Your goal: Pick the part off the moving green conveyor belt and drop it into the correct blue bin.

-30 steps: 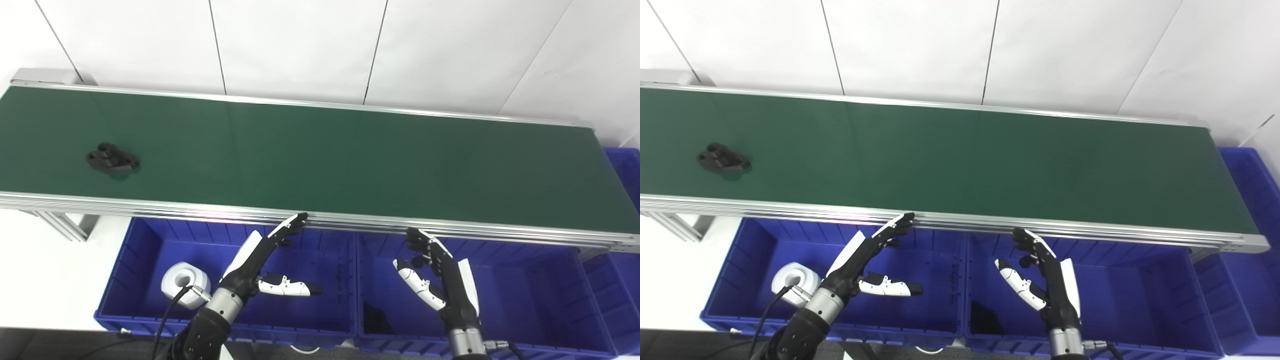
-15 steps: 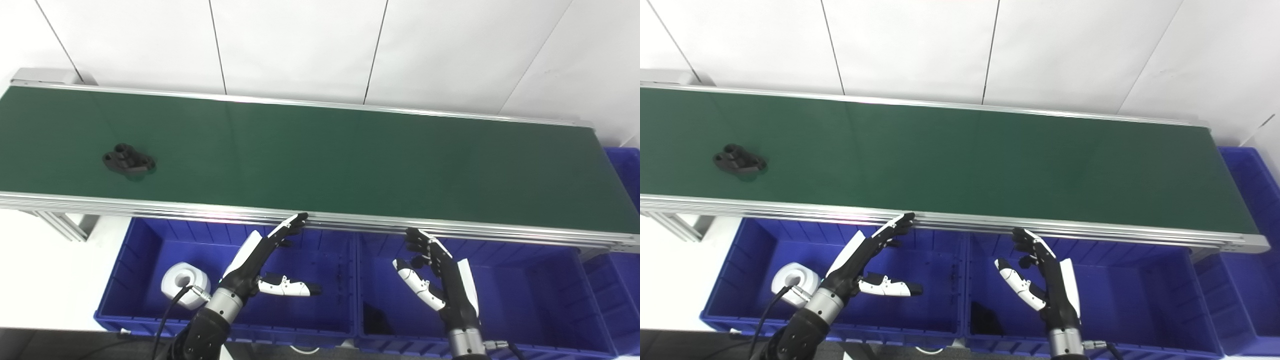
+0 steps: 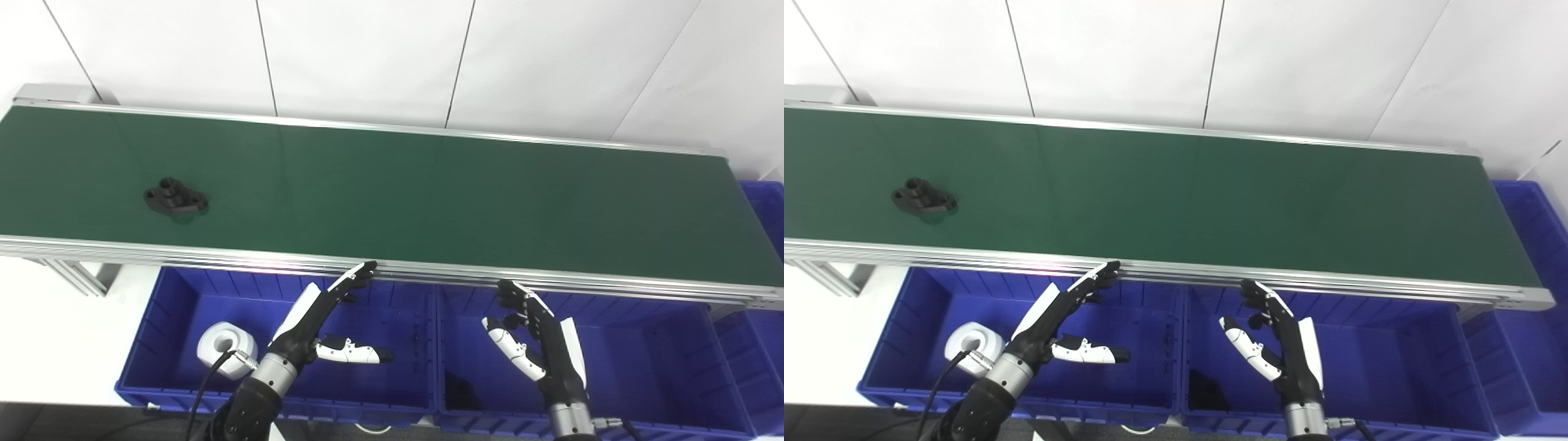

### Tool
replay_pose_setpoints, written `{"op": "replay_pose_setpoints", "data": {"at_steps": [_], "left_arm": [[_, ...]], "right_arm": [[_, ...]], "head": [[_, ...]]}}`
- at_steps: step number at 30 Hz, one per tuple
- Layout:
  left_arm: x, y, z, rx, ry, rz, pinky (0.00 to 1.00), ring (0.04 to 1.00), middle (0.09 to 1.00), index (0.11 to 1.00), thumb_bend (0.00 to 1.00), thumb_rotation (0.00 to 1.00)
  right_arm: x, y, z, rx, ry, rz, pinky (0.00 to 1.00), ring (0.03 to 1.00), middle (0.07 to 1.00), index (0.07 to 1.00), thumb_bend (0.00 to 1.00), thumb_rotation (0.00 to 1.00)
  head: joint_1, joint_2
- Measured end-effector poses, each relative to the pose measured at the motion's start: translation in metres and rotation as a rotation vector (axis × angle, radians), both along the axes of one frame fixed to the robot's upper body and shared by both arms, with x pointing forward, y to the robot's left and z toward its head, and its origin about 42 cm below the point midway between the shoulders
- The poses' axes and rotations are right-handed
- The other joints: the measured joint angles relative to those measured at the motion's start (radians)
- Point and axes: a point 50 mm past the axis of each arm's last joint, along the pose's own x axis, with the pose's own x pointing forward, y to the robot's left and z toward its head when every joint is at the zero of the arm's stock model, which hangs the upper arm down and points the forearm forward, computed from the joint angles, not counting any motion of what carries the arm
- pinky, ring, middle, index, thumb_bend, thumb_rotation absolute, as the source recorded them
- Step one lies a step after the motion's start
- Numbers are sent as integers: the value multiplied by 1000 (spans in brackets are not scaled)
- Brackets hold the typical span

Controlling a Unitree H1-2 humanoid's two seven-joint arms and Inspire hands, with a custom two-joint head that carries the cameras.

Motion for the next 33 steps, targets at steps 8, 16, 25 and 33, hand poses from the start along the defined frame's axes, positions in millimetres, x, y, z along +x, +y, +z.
{"op": "replay_pose_setpoints", "data": {"at_steps": [8,16,25,33], "left_arm": [[-1,-1,-2,3,-2,-3,804,883,912,922,685,412],[-12,-22,-23,14,38,-29,793,885,933,936,684,404],[-20,-35,-46,17,58,-23,785,872,924,936,701,416],[-16,-33,-52,13,39,-14,813,889,933,945,700,433]], "right_arm": [[0,-1,-3,13,9,0,721,791,793,792,624,600],[-12,-20,-23,-8,33,-23,673,773,787,779,580,537],[-14,-28,-38,50,53,-28,727,816,837,820,492,456],[-15,-29,-40,58,60,-28,764,838,850,838,414,295]], "head": [[97,-35],[399,-193],[468,-282],[471,-313]]}}
